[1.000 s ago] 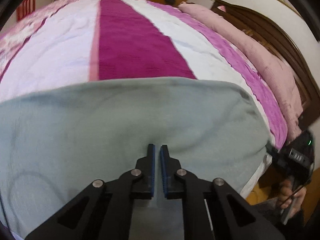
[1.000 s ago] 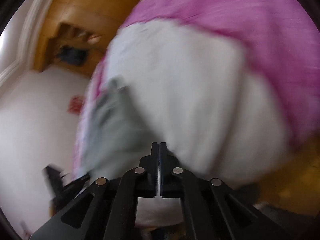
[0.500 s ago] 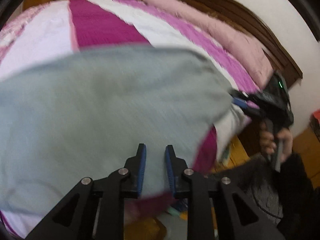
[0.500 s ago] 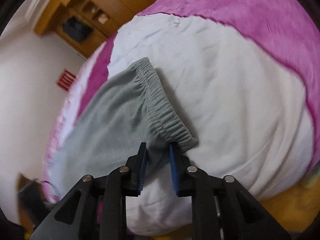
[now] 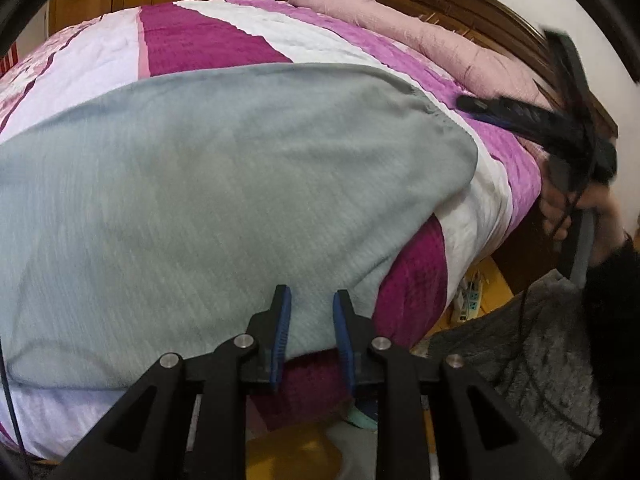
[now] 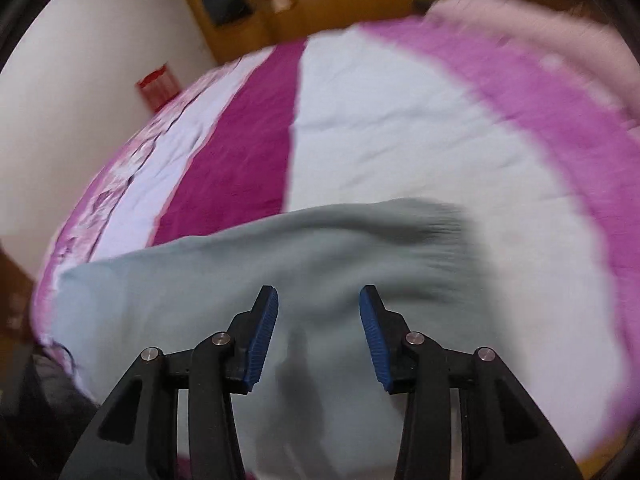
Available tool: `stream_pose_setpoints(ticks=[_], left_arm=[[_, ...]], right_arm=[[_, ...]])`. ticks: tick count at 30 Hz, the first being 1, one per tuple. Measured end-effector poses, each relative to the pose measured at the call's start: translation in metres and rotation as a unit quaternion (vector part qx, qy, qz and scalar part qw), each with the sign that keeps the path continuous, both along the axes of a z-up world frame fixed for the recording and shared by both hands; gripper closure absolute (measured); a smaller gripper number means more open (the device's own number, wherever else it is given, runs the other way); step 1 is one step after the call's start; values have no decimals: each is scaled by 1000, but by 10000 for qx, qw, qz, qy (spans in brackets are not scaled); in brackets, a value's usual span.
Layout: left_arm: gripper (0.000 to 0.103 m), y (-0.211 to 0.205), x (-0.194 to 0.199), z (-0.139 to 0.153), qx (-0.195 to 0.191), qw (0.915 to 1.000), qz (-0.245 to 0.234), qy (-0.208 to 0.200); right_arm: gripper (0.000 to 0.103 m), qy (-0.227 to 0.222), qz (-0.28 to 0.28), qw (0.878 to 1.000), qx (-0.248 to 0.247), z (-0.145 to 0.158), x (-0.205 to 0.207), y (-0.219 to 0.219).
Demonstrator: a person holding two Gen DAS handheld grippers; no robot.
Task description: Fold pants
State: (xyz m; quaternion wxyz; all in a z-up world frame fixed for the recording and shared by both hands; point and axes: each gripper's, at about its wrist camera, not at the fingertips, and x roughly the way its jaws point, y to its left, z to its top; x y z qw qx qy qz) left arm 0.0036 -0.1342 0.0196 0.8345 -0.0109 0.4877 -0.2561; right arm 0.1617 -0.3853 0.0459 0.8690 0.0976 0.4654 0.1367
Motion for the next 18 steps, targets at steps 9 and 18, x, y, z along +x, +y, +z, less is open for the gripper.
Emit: stream_pose_setpoints(ticks=[9, 18], left_arm=[[82, 5, -4, -4, -150, 9999, 35, -52], [82, 16, -1, -4, -398, 9991, 86, 73]], right_arm=[[103, 338, -1182, 9843, 1269, -32, 54, -58], [67, -896, 749, 9896, -843, 24, -1, 74]])
